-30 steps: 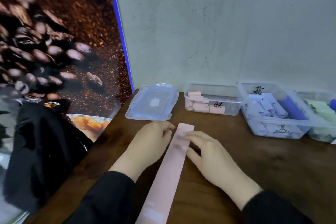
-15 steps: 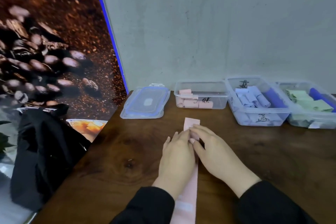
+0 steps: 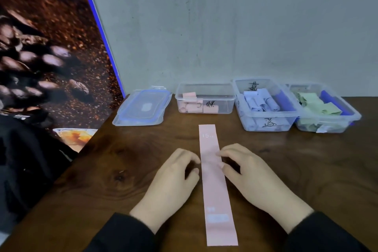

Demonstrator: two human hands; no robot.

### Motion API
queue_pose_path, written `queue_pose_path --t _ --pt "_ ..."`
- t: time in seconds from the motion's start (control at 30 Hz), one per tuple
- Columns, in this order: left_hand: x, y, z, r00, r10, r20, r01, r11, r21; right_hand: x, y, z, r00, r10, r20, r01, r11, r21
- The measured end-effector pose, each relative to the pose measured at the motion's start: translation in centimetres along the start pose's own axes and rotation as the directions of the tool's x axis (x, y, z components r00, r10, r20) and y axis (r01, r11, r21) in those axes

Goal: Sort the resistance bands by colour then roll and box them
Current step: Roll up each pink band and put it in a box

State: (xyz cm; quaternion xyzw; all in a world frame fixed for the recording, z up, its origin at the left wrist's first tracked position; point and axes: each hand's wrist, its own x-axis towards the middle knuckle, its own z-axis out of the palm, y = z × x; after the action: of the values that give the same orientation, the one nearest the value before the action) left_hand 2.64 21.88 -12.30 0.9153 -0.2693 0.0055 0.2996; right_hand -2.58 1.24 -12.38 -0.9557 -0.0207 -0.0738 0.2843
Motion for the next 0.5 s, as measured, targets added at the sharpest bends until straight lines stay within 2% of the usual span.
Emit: queue_pose_path --t 0.1,0.2,0.27,0.4,0.5 --pt "-2.4 0.1 -0.6 0.977 0.177 0.118 -0.179 0.984 0.003 -3.0 -0.8 -0.9 0.986 -0.153 0.074 0.148 0.987 0.071" --pt "-4.5 0.5 -0.8 0.909 0.367 0.197 -0.377 0.926 0.013 -5.8 -1.1 -0.9 0.927 -0.324 0.188 0.306 0.945 0.119" --pt "-5.3 0.7 -0.8 0.865 0.46 0.201 -0.474 0.88 0.024 -7.1 -1.0 -0.6 0.888 -0.402 0.225 0.393 0.916 0.084" --pt "-6.1 0.5 -0.7 0.808 0.536 0.245 -0.561 0.826 0.044 -8.1 -0.4 0.0 0.875 -0.434 0.215 0.434 0.899 0.054" --pt "-6.2 0.6 -0.7 0.808 0.517 0.282 -0.554 0.83 0.068 -8.2 -0.4 0.3 0.878 -0.432 0.204 0.433 0.9 0.044"
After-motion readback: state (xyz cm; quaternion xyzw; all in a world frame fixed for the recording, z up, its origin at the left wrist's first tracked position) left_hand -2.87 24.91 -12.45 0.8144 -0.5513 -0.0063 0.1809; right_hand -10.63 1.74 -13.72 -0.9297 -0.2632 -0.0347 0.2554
